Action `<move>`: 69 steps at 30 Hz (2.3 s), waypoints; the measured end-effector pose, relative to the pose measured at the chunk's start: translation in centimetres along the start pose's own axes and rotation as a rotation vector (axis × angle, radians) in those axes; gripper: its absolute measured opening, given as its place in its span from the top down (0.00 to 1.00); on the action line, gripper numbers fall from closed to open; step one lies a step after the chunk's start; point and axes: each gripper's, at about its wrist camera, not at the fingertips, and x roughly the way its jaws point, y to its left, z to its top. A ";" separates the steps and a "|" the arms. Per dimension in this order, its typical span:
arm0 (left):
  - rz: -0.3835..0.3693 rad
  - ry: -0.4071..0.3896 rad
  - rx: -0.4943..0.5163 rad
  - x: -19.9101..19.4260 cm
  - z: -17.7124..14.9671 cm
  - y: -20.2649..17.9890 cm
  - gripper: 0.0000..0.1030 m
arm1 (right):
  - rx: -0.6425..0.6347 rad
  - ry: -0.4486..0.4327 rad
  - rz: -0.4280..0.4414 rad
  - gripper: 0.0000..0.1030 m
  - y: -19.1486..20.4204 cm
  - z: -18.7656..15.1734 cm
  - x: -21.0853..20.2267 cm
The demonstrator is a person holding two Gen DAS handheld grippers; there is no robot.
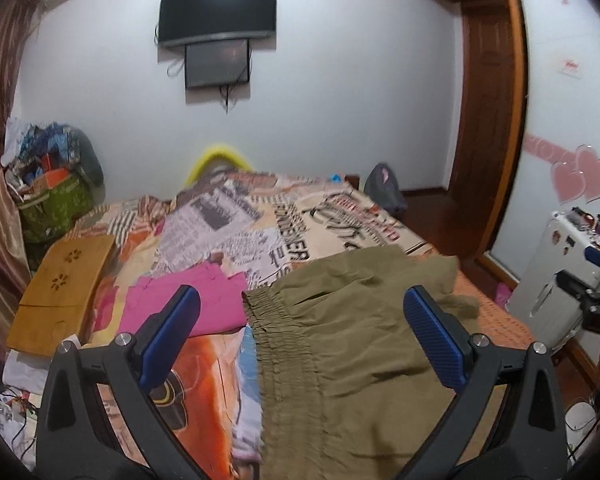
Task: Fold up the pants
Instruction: 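Lower both tools to the khaki pants, left at waistband, right at hem, then grasp the waistband with the left tool while the right tool grasps the leg hem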
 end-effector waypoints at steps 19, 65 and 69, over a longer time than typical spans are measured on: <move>0.065 0.317 -0.050 21.9 0.9 7.7 0.11 | -0.043 0.106 0.131 0.01 -1.7 6.2 17.5; -0.104 0.525 0.039 29.8 -3.9 8.1 0.87 | -0.116 0.457 0.347 0.90 2.3 4.5 35.9; -0.081 0.476 0.048 28.8 -1.7 7.9 0.88 | -0.122 0.385 0.325 0.90 2.5 6.5 34.2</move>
